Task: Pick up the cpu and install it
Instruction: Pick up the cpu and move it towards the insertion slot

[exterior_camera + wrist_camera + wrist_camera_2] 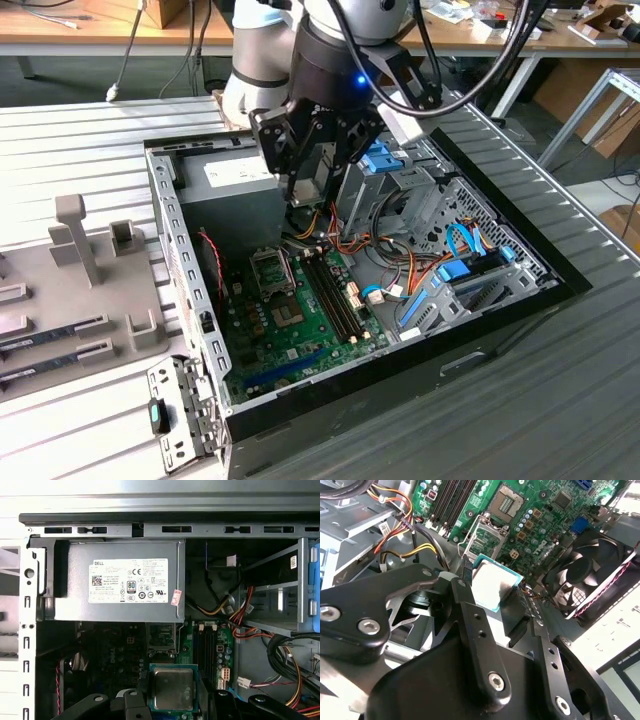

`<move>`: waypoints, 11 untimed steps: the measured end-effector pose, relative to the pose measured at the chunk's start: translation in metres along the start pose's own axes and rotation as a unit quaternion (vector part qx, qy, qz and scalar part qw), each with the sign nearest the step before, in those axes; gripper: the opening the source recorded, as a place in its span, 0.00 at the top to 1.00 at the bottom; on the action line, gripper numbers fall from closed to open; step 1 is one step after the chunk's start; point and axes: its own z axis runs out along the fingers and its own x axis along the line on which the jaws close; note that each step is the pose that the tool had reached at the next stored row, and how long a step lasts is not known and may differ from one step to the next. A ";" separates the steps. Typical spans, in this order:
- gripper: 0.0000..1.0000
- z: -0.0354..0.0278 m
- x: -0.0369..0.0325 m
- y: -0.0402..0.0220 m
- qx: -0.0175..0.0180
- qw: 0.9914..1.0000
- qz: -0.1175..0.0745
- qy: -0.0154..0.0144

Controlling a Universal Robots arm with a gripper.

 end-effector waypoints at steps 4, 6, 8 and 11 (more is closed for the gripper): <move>0.53 0.0004 -0.0001 -0.0023 0.000 1.000 0.000 0.000; 0.53 0.0008 -0.0001 -0.0037 0.000 1.000 0.000 0.000; 0.53 0.0009 -0.0001 -0.0048 0.000 1.000 0.000 0.000; 0.53 0.0015 -0.0002 -0.0070 0.000 1.000 0.000 0.000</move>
